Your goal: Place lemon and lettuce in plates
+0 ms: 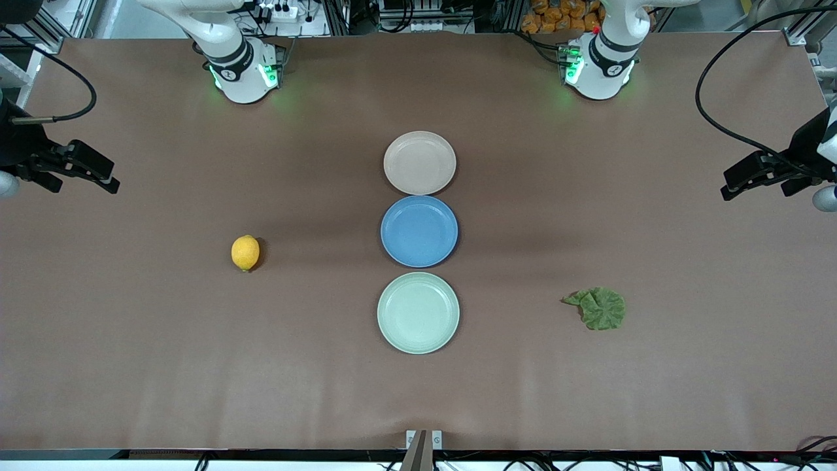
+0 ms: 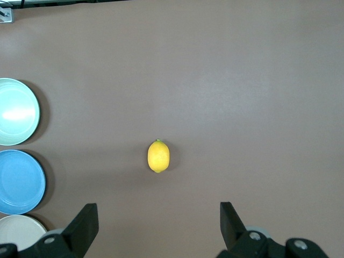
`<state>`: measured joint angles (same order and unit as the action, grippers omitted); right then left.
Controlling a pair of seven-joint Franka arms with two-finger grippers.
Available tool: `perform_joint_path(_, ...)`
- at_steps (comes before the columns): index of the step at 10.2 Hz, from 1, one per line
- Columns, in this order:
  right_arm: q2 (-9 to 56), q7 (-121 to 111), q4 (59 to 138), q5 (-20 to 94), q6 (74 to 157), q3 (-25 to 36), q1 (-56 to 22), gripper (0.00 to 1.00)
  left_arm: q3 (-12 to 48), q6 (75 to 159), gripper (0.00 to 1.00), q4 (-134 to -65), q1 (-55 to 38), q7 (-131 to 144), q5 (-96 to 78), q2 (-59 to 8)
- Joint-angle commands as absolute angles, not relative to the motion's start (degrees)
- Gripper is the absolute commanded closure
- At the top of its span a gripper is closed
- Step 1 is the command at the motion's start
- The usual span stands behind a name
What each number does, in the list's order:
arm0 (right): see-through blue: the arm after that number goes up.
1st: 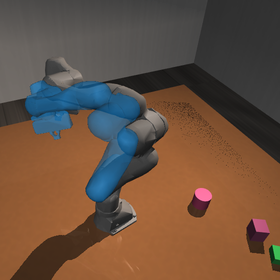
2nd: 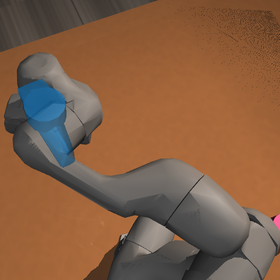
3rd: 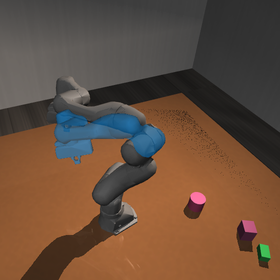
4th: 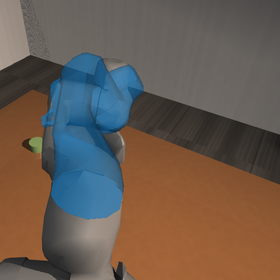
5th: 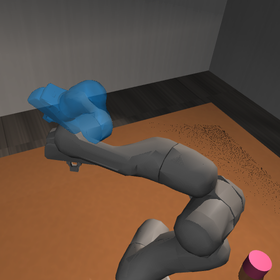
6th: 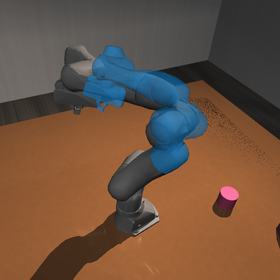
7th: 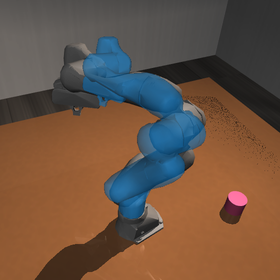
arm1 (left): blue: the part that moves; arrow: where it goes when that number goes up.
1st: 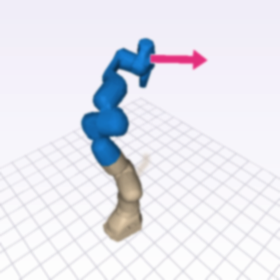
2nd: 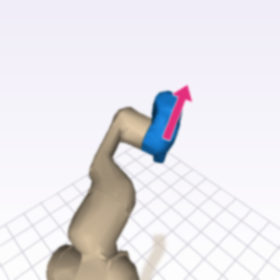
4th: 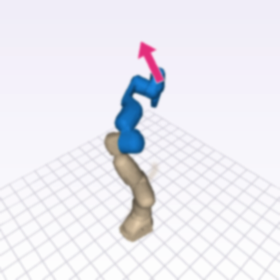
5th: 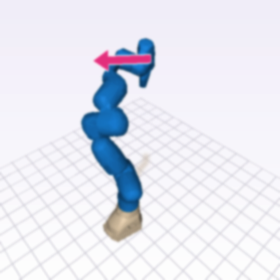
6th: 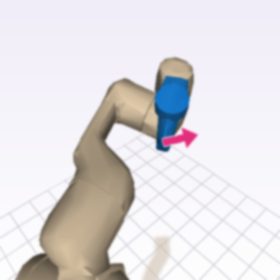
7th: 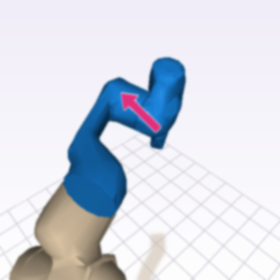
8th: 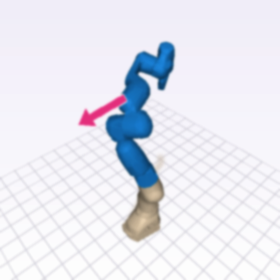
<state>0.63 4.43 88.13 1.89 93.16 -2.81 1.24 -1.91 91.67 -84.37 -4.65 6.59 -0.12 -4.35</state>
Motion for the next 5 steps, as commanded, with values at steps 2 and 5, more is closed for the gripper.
perform_joint_path(2, 0.09, 4.13, 88.51, 2.02, 92.81, -3.60, 2.20, 0.00, -2.02, 91.93, 0.00, -84.11, -4.75, 6.06, -0.70, -4.31)
perform_joint_path(5, 0.35, 4.22, 88.77, 2.02, 92.81, -3.69, 2.11, 0.00, -1.93, 93.77, 0.00, -84.46, -4.83, 6.06, -2.10, -7.54)
